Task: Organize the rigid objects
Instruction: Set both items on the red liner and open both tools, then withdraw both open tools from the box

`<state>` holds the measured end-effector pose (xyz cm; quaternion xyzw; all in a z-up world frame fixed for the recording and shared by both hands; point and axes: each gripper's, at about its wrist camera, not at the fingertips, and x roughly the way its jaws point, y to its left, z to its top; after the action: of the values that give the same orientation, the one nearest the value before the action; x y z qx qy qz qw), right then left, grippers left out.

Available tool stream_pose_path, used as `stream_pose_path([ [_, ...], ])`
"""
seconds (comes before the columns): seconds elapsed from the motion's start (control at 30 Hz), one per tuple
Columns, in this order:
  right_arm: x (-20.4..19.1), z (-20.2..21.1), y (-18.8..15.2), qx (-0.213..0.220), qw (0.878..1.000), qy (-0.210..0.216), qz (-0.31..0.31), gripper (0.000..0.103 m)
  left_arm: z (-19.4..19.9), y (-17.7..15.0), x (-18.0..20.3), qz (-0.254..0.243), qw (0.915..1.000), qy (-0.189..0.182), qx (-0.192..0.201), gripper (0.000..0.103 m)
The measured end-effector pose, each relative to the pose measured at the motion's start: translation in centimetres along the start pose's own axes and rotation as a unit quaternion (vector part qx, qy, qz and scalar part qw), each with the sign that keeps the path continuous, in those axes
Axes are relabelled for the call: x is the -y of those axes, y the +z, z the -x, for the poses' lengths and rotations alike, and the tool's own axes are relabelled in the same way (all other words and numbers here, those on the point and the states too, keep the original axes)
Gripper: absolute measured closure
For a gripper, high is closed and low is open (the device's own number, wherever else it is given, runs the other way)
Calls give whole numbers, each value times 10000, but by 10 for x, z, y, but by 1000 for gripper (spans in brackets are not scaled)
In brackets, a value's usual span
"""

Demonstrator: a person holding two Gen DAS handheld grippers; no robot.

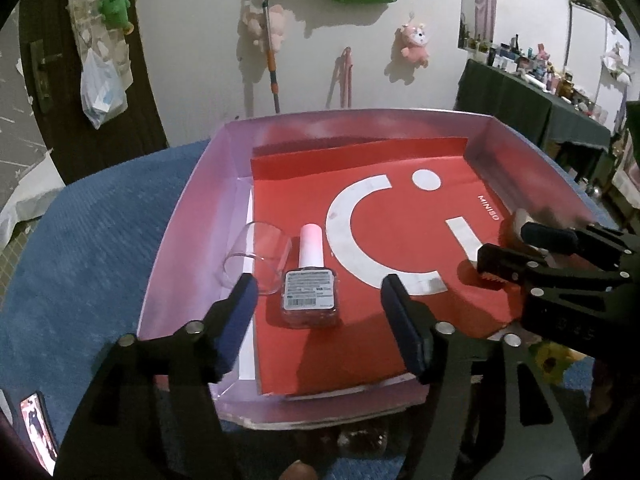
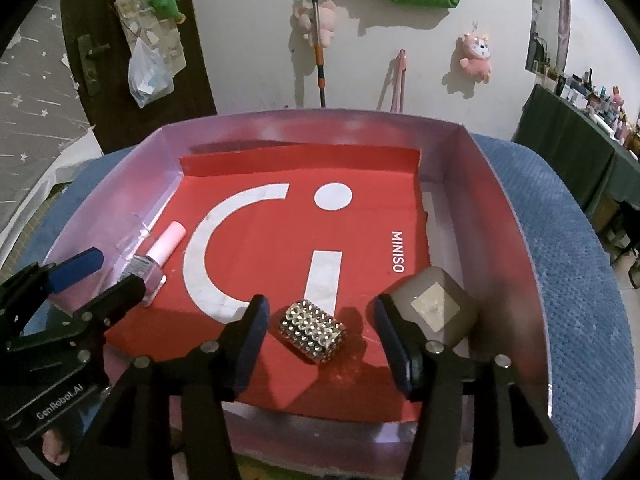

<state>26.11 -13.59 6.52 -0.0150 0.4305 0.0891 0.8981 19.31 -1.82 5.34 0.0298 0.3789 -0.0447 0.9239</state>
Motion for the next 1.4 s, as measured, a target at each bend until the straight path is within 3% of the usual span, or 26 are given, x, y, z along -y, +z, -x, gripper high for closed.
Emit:
stream_pose_path([
  [0.07, 0, 7, 0, 88, 10000, 29, -14, 35, 6, 0, 2, -29, 10000, 19, 85, 27],
  [0.23, -1, 23, -2, 250, 9997, 70, -22, 29, 18, 0, 4, -48, 9998, -30, 211, 25],
  [0.37, -1, 35, -5, 403, 9992, 35, -34, 23, 26, -2, 4, -40, 9995, -42, 303, 13],
  [0.7, 3, 63, -12, 758, 9971, 17, -112, 2, 53, -8, 4, 33, 9980, -13, 630, 5],
  [0.83, 0, 71, -16, 844, 9964, 6, -76, 0, 62, -13, 4, 73, 9974, -56, 708, 0],
  [1.4, -2, 109, -42, 1336, 9910, 2, -91, 0, 90, -40, 12, 28, 9956, -196, 921, 0],
])
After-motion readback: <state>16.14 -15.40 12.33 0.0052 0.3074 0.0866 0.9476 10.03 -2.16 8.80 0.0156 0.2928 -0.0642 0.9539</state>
